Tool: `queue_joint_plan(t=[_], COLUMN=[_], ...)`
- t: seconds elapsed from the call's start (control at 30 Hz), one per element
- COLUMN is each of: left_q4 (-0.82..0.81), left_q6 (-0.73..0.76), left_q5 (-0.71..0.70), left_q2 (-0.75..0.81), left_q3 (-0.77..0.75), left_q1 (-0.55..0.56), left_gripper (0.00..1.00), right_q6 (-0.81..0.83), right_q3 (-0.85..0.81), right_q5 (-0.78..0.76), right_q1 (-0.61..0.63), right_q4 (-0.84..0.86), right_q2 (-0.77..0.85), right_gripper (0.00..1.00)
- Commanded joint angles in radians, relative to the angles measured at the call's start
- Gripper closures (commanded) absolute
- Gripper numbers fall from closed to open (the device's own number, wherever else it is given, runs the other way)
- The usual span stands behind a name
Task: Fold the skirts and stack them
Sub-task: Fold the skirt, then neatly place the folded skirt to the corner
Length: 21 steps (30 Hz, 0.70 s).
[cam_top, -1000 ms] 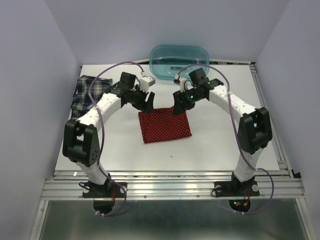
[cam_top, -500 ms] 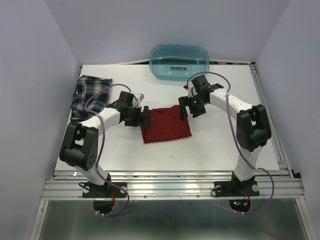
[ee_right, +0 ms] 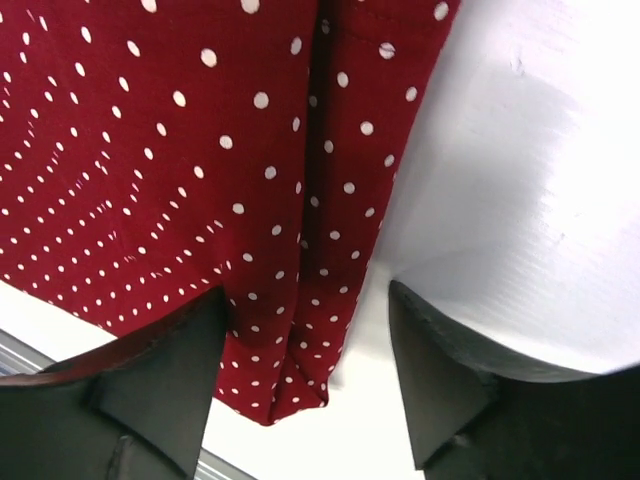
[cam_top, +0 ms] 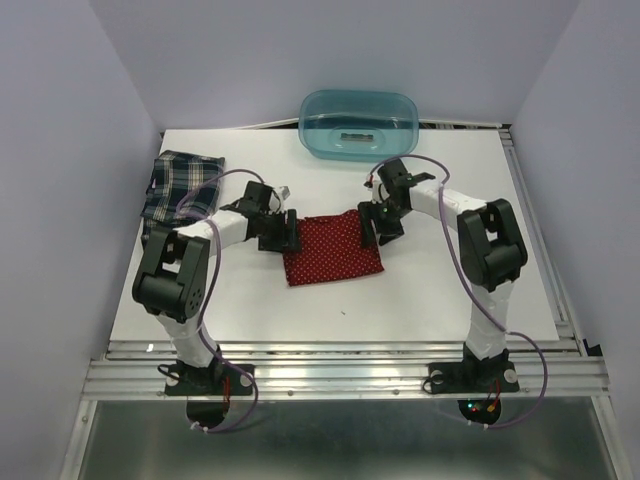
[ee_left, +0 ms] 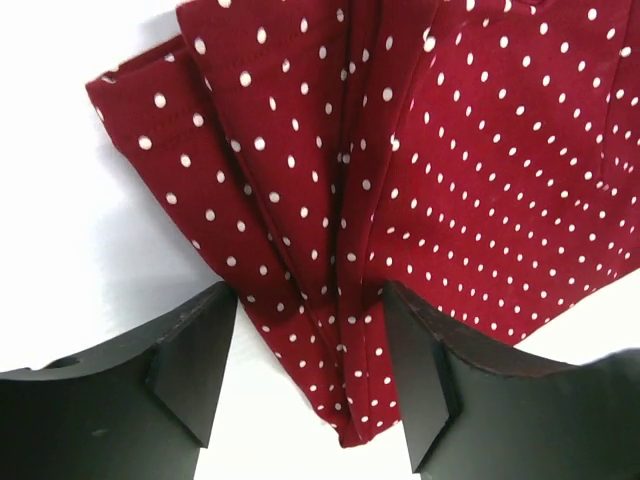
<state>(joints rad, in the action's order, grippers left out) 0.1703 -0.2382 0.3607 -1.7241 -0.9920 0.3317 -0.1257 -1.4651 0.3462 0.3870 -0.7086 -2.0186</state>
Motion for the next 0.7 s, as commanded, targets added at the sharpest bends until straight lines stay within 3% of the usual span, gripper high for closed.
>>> queue_joint_plan(t=[0.0, 0.13, 0.17, 0.23, 0.27, 0.4, 0.53, 0.6, 0.67], left_q4=[0.034, 0.072, 0.080, 0.103, 0.115, 0.162, 0.247, 0.270, 0.301], left_q6=[-0.012, 0.005, 0.014, 0.039, 0.049, 0.111, 0.200, 0.224, 0.262], left_q5=[-0.002, 0.021, 0.017, -0.017, -0.041, -0.107, -0.256, -0.324, -0.350], left_q2=[-0.064, -0.141, -0.150, -0.166, -0.170, -0.183, -0.177, -0.163, -0.134], left_q3=[-0.046, -0.103, -0.124, -0.146, -0.169, -0.223, -0.289, -0.307, -0.313], left_q1=[0.003, 0.003, 0.001, -0.002, -0.003, -0.029, -0.029, -0.045, -0.056], left_gripper=[0.33, 0.56, 0.69, 0.86, 1.00, 1.00, 1.00, 1.00, 1.00], right_q6=[-0.014, -0.029, -0.031, -0.031, -0.031, -0.034, -0.032, -0.028, -0.019], right_q3=[-0.009, -0.011, -0.009, -0.001, 0.008, 0.009, 0.002, 0.000, 0.003], right_q5=[0.013, 0.085, 0.099, 0.126, 0.134, 0.140, 0.109, 0.090, 0.059], right_q1=[0.004, 0.004, 0.013, 0.013, 0.013, 0.013, 0.013, 0.013, 0.013], right_q4=[0.054, 0.063, 0.064, 0.069, 0.072, 0.078, 0.072, 0.066, 0.057], right_q2=[-0.052, -0.077, -0.078, -0.078, -0.077, -0.066, -0.060, -0.051, -0.043], right_gripper=[0.38, 0.54, 0.55, 0.54, 0.55, 0.48, 0.20, 0.15, 0.01])
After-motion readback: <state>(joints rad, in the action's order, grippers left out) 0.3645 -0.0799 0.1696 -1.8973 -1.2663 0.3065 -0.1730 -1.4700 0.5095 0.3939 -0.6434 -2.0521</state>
